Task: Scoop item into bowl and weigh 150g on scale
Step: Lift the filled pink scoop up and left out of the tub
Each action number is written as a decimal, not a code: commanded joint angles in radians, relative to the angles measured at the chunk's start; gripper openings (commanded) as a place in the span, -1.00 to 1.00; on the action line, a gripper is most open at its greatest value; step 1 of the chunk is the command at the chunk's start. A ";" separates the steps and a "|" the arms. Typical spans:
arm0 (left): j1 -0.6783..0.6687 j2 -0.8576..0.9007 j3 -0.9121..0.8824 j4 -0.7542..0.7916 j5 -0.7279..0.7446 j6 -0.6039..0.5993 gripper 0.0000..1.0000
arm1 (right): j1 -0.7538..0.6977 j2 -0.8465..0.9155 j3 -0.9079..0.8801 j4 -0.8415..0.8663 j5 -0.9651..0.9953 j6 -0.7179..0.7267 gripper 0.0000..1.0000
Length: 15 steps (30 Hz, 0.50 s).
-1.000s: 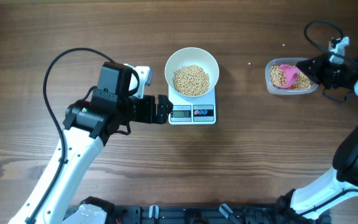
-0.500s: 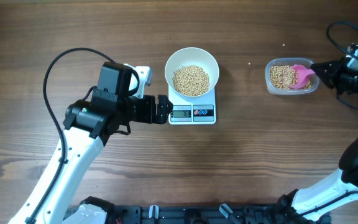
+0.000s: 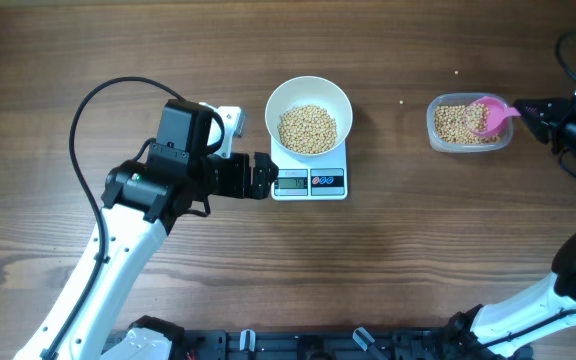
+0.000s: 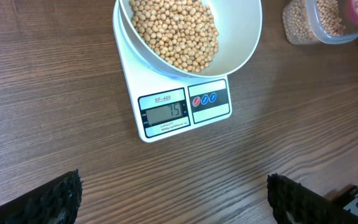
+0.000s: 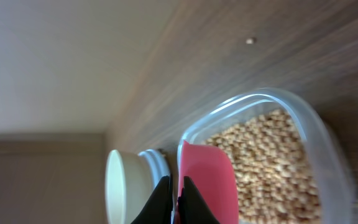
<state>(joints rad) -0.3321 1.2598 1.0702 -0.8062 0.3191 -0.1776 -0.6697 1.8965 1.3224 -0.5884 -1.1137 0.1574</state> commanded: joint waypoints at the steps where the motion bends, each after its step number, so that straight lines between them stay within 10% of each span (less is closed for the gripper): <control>1: -0.004 0.003 -0.007 0.003 0.012 0.016 1.00 | -0.016 0.011 -0.008 -0.001 -0.149 0.003 -0.91; 15: -0.004 0.003 -0.007 0.003 0.012 0.016 1.00 | 0.031 0.011 -0.008 0.005 -0.296 0.135 -0.91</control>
<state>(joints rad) -0.3321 1.2598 1.0702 -0.8062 0.3191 -0.1776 -0.6785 1.8965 1.3224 -0.5873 -1.3396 0.2420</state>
